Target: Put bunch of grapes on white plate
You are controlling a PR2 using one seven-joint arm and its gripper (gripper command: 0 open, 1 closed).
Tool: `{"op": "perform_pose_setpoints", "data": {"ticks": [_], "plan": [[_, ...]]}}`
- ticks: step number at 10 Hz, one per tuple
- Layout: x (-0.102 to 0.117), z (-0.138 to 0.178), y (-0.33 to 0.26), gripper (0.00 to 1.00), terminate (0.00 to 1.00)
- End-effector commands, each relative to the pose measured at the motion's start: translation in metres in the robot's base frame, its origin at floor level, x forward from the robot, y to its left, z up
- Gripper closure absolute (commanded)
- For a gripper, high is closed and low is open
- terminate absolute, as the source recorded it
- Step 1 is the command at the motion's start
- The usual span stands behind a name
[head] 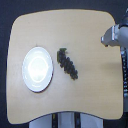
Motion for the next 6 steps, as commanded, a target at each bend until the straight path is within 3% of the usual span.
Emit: {"op": "perform_pose_setpoints", "data": {"ticks": [1,6], "plan": [[0.000,-0.001,0.000,0.00,0.00],[0.026,-0.028,0.059,0.00,0.00]]}}
